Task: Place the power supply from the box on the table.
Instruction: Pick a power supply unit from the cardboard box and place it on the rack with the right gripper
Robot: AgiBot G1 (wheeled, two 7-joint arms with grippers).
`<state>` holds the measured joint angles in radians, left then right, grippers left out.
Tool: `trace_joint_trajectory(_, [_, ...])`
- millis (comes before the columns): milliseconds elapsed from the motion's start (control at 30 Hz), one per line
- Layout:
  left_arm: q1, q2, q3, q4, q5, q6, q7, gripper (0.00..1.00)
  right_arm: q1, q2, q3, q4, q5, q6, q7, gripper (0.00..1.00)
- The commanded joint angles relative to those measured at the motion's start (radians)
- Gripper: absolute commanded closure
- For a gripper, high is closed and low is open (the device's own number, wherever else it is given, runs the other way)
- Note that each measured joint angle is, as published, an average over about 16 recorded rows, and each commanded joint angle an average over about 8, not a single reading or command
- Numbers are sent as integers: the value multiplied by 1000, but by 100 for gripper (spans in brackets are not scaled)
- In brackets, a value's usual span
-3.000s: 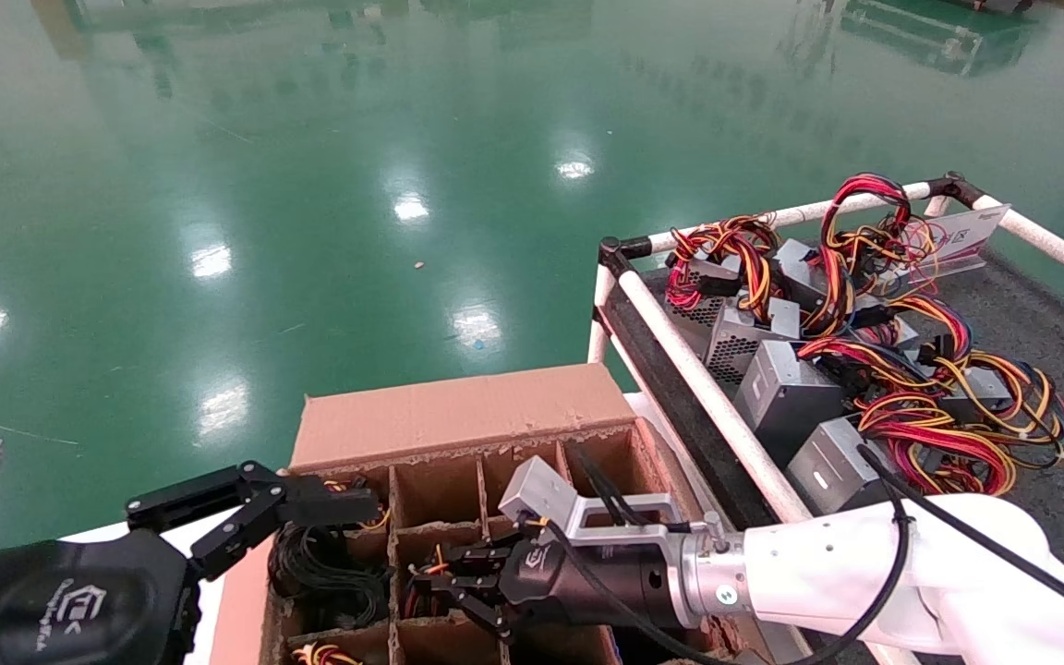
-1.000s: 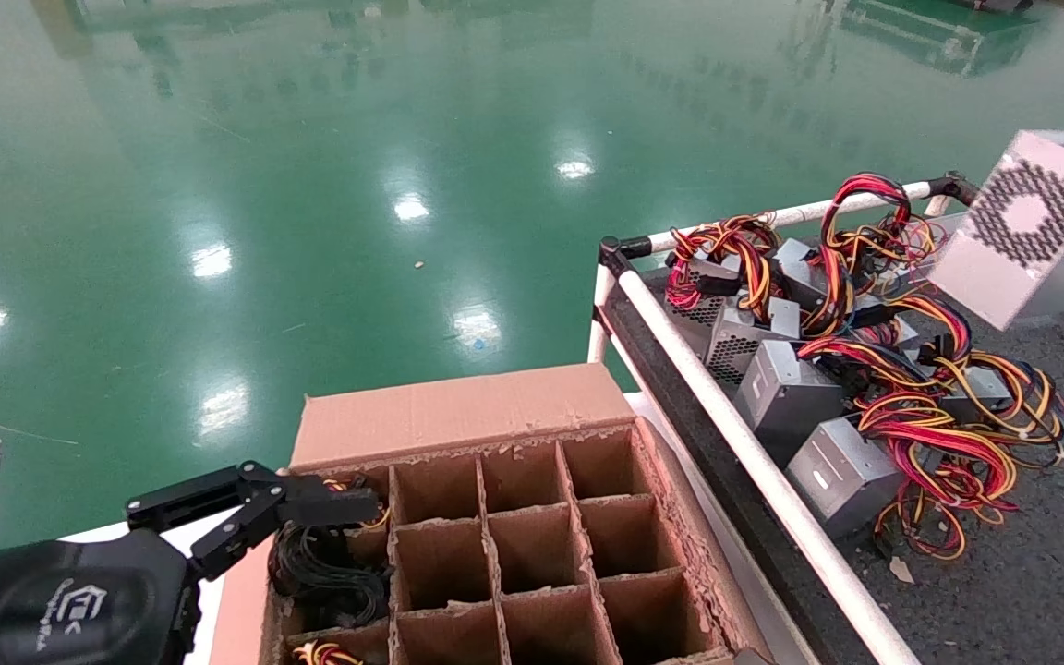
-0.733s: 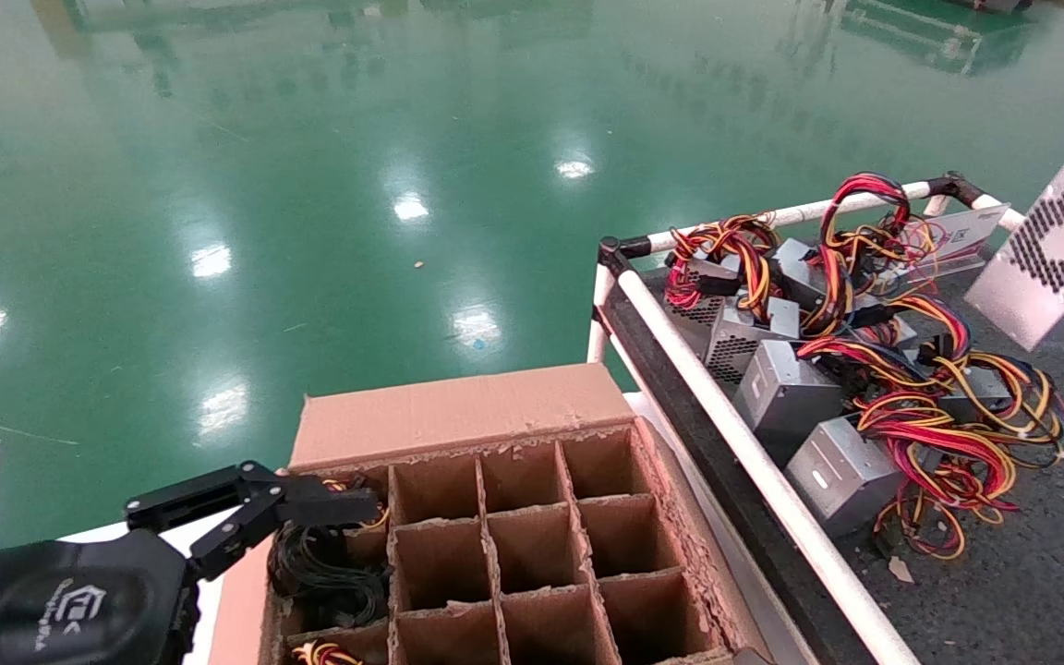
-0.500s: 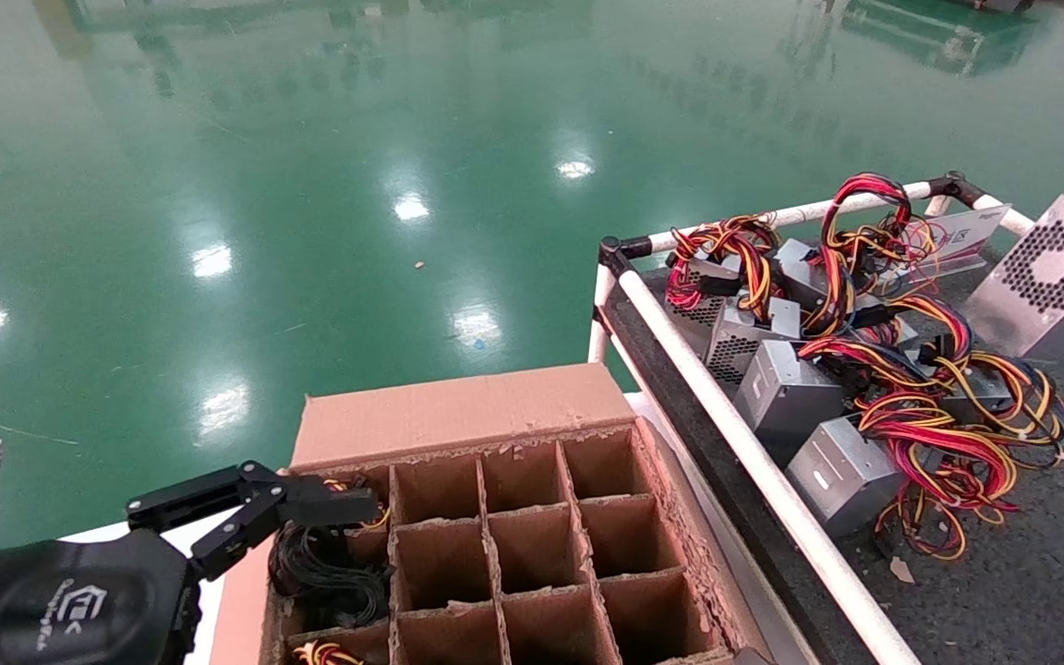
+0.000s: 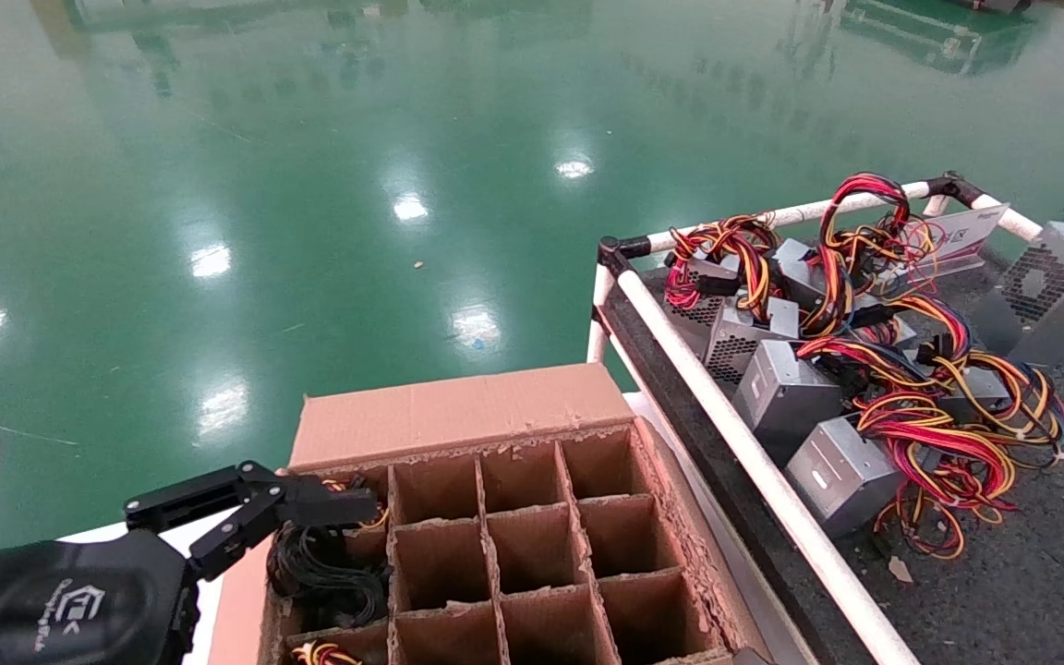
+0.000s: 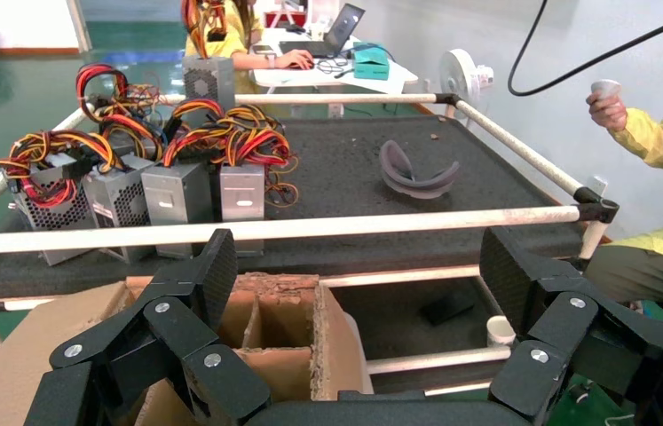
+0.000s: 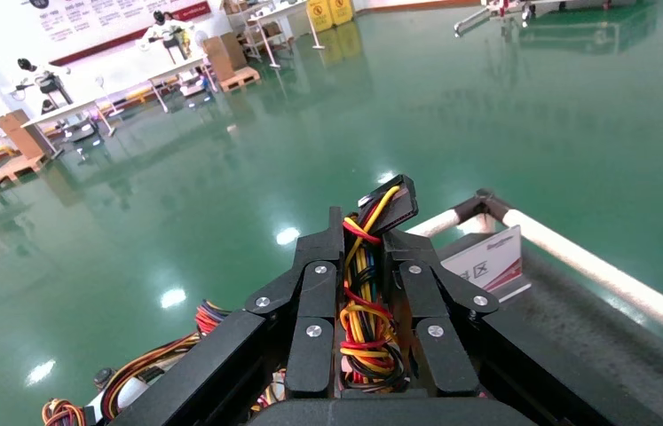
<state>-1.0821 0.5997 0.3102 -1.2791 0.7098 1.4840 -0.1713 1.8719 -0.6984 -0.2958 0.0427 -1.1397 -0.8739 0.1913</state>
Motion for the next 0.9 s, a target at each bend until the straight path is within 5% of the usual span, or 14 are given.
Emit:
trace_joint_trajectory(33, [0, 0, 0, 0, 0, 0, 0, 0, 0, -17, -1, -10, -1, 17, -8, 100])
trace_joint_trajectory(500, [0, 0, 1, 0, 0, 0, 0, 0, -63, -114, -15, -32, -21, 38, -68, 100])
trace_joint_trajectory(900, [0, 0, 1, 0, -1, 0, 1, 0, -80, -134, -24, -26, -32, -173, -39, 100])
